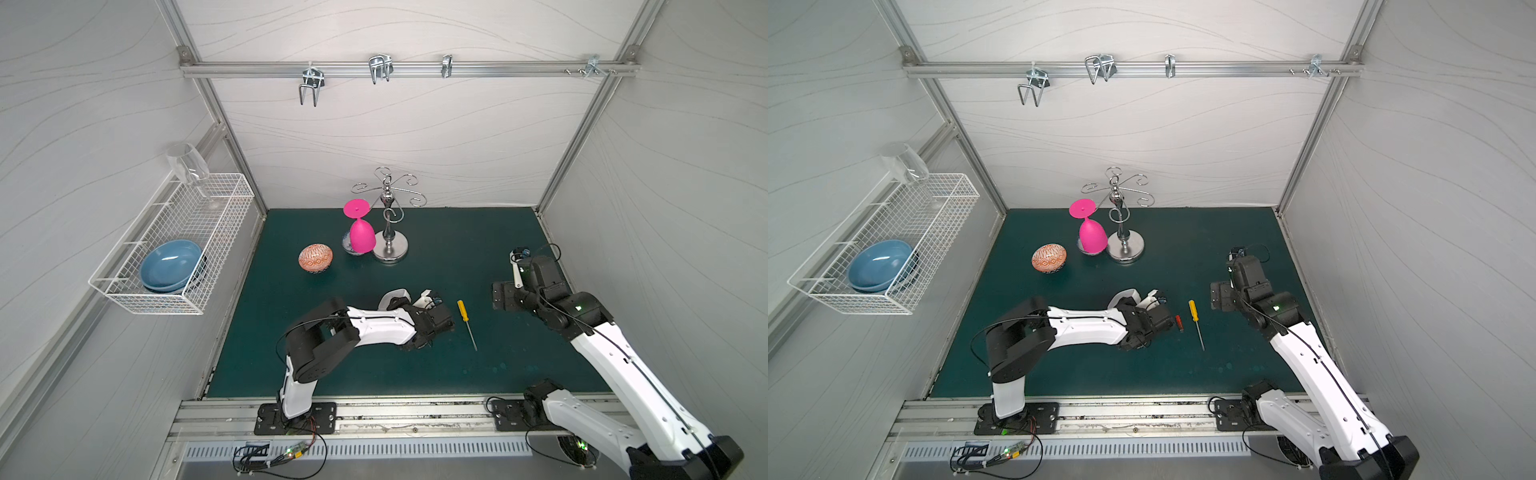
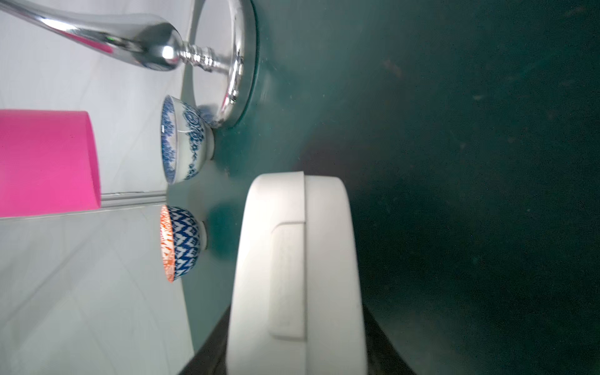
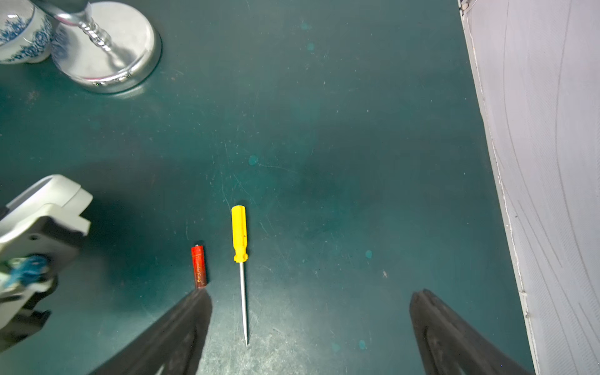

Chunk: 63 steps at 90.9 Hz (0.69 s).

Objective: Remove the battery from the alarm
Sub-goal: Adjust the alarm at the center of the board.

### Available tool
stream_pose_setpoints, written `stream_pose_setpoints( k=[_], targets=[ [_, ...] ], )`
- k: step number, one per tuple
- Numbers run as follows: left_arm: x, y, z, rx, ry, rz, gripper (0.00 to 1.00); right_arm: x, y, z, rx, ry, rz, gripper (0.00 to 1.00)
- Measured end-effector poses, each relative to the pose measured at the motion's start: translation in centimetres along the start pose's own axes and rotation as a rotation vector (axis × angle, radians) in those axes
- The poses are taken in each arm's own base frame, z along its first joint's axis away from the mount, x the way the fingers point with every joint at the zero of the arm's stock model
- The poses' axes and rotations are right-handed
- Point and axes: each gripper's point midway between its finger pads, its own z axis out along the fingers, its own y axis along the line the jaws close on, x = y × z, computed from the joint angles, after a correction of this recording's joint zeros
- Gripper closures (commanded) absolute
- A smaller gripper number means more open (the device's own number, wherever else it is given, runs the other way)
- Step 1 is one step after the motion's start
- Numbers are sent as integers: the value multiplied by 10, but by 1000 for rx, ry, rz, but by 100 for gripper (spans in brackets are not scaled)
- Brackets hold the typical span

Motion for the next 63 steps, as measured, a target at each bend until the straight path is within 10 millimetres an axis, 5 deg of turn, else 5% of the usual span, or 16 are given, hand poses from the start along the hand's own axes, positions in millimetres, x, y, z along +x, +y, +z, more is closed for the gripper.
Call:
stream_pose_setpoints(
  k=[9, 21, 41, 51, 63],
  targets=[
    [-3, -5, -1, -39, -5, 23, 60, 4, -4, 3, 4, 15, 16, 1],
    [-3, -16, -5, -7, -10, 11, 26, 9, -10, 8, -9, 40, 72, 1],
    [-7, -37, -45, 245, -75, -84, 0, 12, -24, 20, -54, 29, 245, 1],
    [-16, -16, -82, 388, -181, -208, 0, 7, -33, 30, -81, -35, 319, 1],
    [-24, 38, -106, 520, -311, -430, 0, 11, -49, 56, -64, -126, 350, 1]
  ],
)
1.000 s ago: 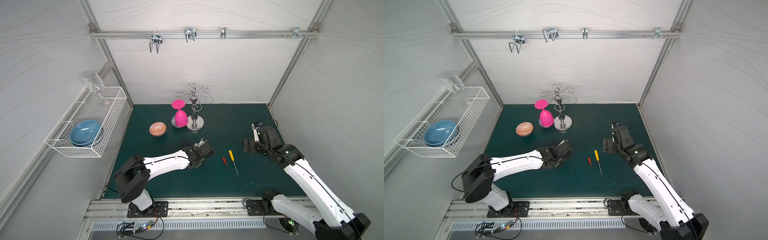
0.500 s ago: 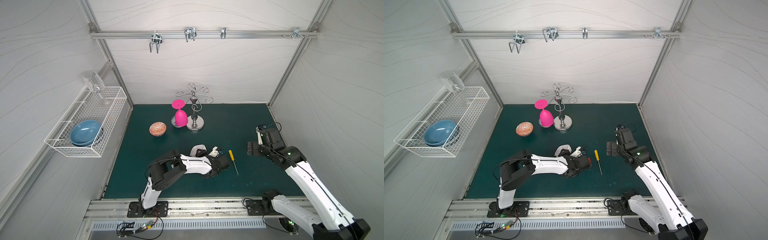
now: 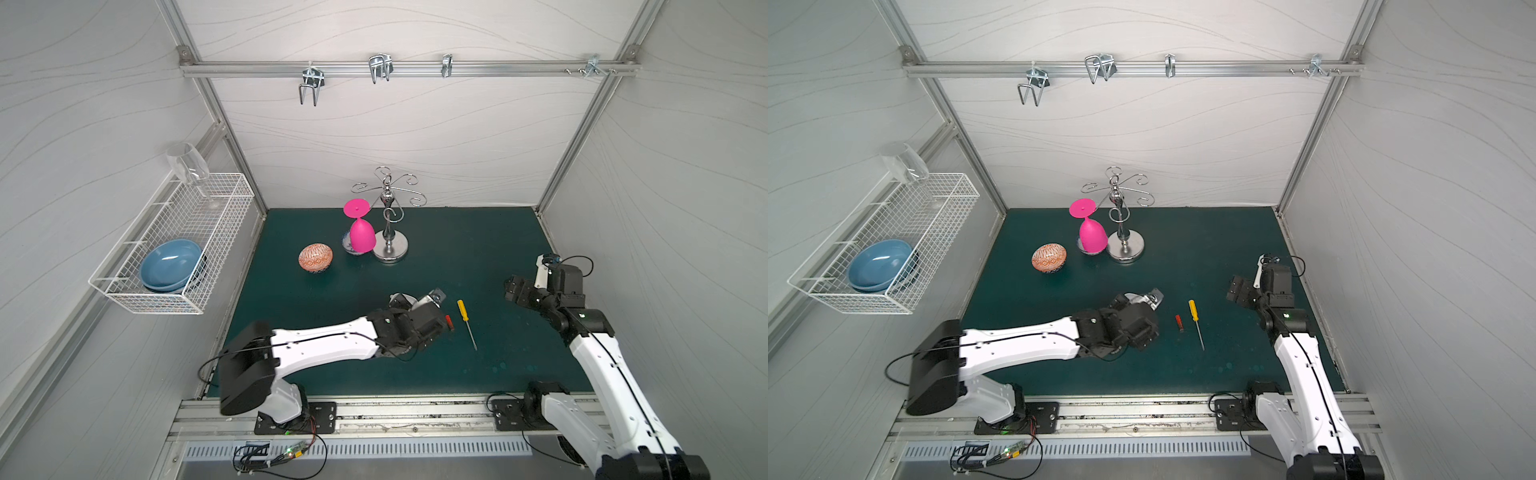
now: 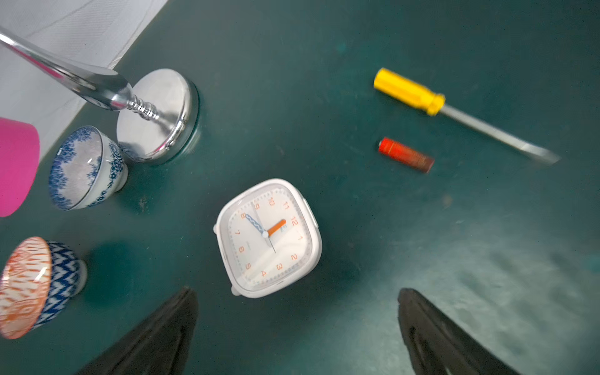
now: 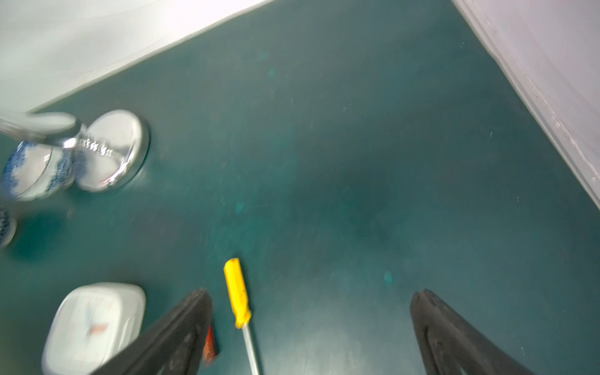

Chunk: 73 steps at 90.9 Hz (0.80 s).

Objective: Remove the battery from the alarm
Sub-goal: Adjust the alarm at the center of the board, then reset both arms

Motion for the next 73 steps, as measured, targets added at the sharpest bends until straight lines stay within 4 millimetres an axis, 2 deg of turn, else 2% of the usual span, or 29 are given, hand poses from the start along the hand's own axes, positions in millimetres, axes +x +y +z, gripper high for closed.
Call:
stream_pose_setpoints(
  k=[7, 13, 20, 31, 41, 50, 64, 73],
  targets=[
    [-12, 47, -13, -1, -88, -160, 0, 7, -9, 17, 18, -53, -34, 1],
    [-9, 91, -19, -29, -143, -285, 0, 11, -16, 30, 35, -97, -62, 1],
    [11, 150, -22, -114, -186, -438, 0, 13, -21, 45, 47, -145, -89, 1],
    [62, 221, -24, -304, -214, -589, 0, 14, -25, 71, 48, -201, -138, 1],
    [102, 254, -24, -436, -234, -655, 0, 20, -27, 94, 43, -219, -187, 1],
    [128, 276, -24, -519, -241, -699, 0, 21, -27, 109, 34, -235, -213, 1],
    [138, 306, -27, -608, -308, -743, 0, 15, -24, 130, 16, -255, -236, 1],
    [144, 312, -12, -614, -313, -729, 0, 8, -21, 140, 9, -244, -241, 1]
  ],
)
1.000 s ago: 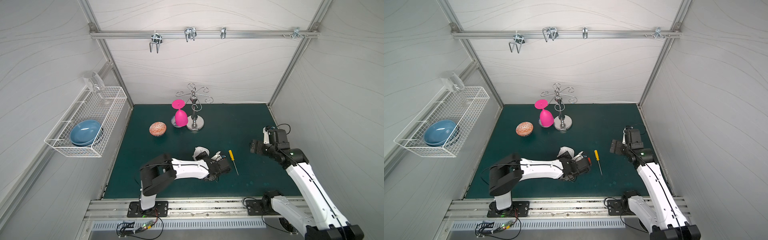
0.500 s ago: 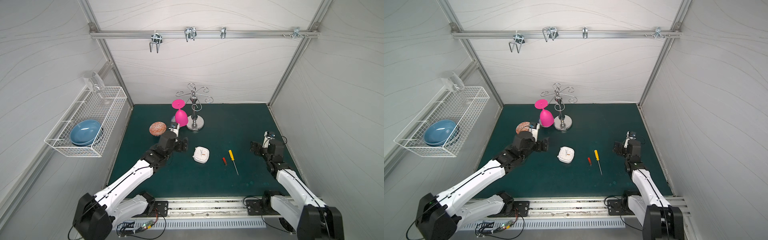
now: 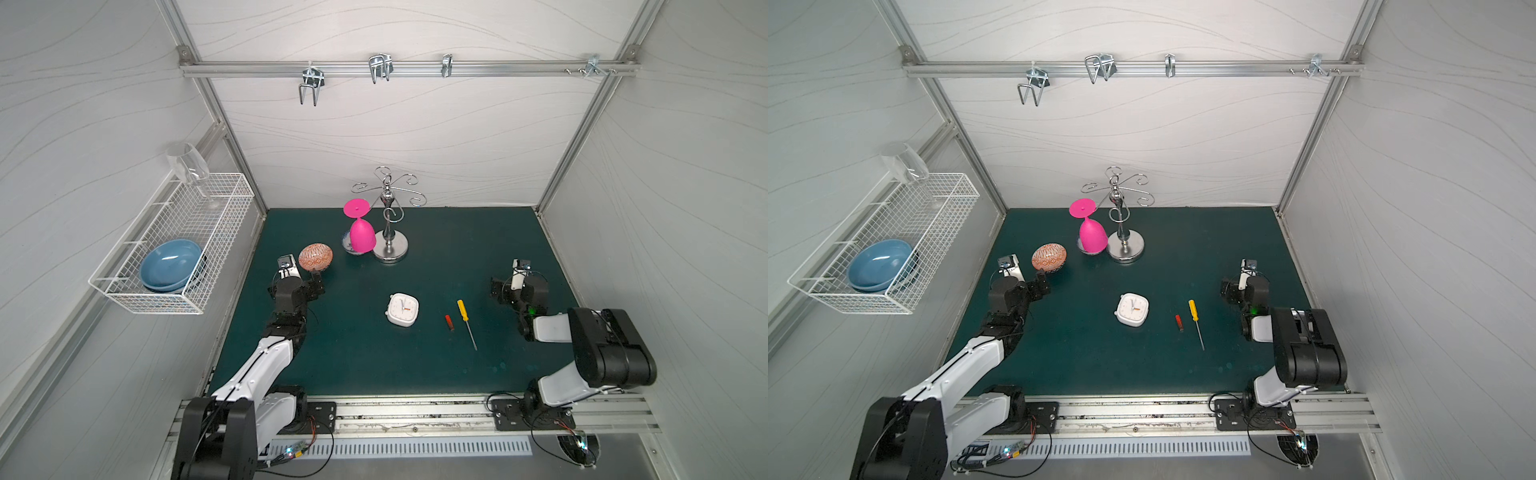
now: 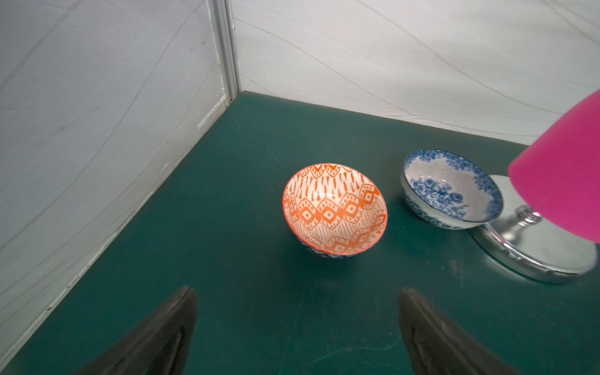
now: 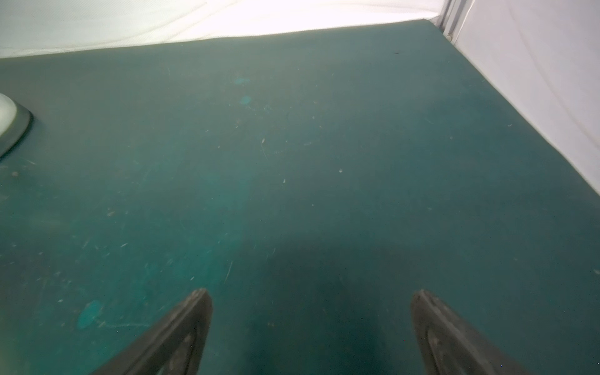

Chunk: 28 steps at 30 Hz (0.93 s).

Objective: Remove the battery from the alarm
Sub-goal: Reset both arms

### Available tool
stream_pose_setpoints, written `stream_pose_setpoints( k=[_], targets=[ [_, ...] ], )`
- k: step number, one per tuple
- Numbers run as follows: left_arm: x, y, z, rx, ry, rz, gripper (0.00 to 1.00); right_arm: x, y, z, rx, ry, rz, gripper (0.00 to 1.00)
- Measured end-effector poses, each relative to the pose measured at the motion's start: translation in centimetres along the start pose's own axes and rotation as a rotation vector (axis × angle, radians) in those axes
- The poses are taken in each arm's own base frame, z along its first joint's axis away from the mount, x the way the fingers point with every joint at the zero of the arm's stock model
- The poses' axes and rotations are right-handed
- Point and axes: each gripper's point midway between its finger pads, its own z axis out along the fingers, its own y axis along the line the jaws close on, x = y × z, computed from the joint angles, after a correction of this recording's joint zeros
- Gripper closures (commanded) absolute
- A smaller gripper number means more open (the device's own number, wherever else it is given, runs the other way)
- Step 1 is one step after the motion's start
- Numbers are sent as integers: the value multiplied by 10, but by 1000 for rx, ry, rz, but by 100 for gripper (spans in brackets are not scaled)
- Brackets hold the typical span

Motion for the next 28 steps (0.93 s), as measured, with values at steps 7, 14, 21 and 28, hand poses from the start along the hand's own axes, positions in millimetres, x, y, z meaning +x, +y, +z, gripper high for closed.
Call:
stream_pose_setpoints(
  k=[7, 14, 21, 28],
  targets=[
    [56, -12, 37, 65, 72, 102, 0, -31, -2, 8, -23, -55, 10, 1],
    [66, -17, 55, 107, 105, 114, 0, -27, -1, 8, -34, -40, 12, 1],
    [47, -17, 62, 110, 62, 95, 0, -27, -1, 8, -35, -38, 12, 1],
    [47, -18, 62, 112, 61, 94, 0, -26, -1, 8, -35, -36, 12, 1]
  ],
)
